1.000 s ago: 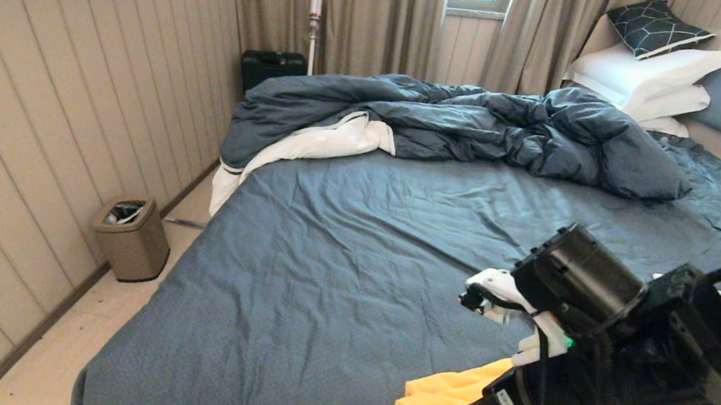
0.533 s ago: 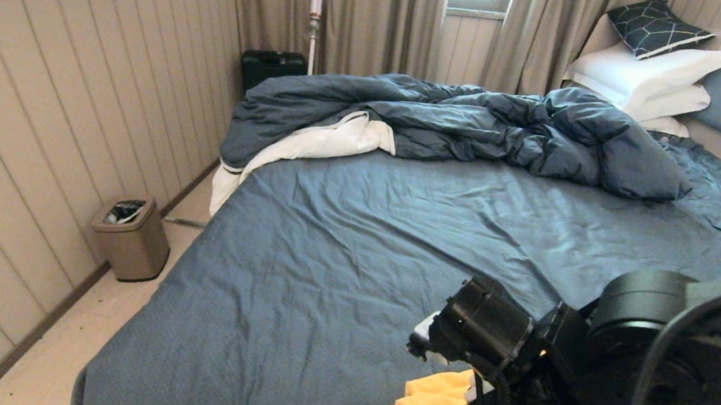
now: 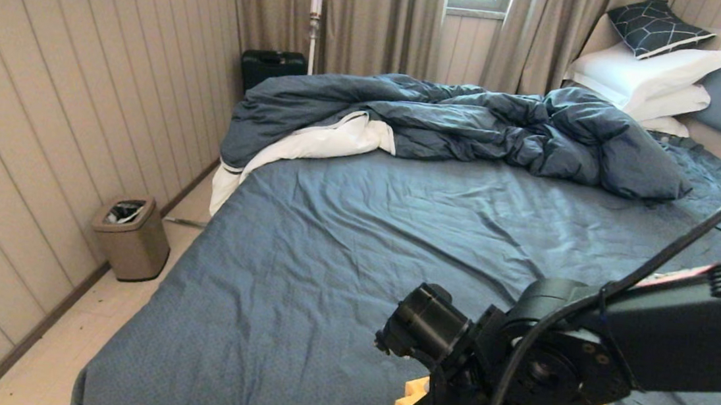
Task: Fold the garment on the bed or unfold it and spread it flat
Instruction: Unford the yellow T-shirt
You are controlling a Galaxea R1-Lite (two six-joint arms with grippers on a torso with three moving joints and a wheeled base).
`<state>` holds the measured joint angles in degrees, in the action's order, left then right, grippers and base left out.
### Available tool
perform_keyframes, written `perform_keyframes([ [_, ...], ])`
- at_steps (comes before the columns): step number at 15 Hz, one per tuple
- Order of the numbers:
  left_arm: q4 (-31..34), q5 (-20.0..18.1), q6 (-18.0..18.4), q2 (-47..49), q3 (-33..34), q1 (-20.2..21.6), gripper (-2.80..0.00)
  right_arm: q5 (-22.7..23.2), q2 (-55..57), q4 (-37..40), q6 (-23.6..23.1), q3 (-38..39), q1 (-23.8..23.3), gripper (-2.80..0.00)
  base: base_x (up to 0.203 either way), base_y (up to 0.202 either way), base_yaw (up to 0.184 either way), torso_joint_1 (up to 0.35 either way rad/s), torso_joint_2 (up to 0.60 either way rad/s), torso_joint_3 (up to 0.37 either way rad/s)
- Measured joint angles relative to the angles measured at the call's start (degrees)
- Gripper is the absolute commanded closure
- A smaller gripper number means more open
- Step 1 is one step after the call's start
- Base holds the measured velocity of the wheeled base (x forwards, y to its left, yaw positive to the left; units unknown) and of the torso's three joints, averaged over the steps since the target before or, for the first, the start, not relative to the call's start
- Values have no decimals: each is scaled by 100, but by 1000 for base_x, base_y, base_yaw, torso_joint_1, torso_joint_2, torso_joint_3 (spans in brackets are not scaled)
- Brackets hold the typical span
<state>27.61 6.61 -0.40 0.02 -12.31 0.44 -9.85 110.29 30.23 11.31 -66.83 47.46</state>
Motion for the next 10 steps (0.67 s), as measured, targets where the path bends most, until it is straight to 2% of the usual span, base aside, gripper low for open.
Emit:
perform_keyframes([
  [6, 6, 0, 0, 3, 0, -2, 0, -427, 374, 0, 191, -166, 22, -280, 0, 0, 0, 0, 0, 0],
  [10, 2, 4, -12, 5, 0, -2, 0, -474, 635, -6, 217, -334, 46, -280, 0, 0, 0, 0, 0, 0],
])
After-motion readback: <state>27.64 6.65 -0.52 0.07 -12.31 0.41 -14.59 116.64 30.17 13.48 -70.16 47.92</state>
